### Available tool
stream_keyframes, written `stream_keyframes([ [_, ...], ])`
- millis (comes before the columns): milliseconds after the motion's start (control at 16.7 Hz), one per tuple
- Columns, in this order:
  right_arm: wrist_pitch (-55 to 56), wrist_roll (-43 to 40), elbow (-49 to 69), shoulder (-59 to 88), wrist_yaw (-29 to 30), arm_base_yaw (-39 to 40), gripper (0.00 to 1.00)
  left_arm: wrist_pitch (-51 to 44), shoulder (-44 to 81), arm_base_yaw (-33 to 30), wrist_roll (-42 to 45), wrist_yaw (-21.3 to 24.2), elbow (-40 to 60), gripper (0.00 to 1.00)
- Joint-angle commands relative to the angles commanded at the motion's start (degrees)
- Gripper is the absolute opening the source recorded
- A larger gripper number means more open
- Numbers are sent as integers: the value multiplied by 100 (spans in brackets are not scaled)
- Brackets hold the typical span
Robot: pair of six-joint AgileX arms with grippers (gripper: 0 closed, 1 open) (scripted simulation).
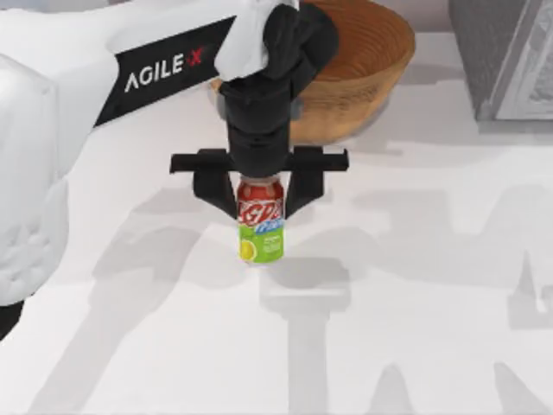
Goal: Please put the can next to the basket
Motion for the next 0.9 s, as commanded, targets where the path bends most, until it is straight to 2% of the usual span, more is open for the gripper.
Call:
stream_keyframes([
  [600, 0, 0, 0, 0, 0, 0, 100, 167, 23, 1, 1, 0, -144, 0],
  [900, 0, 0, 0, 0, 0, 0, 100, 167, 23, 1, 1, 0, -144, 38],
])
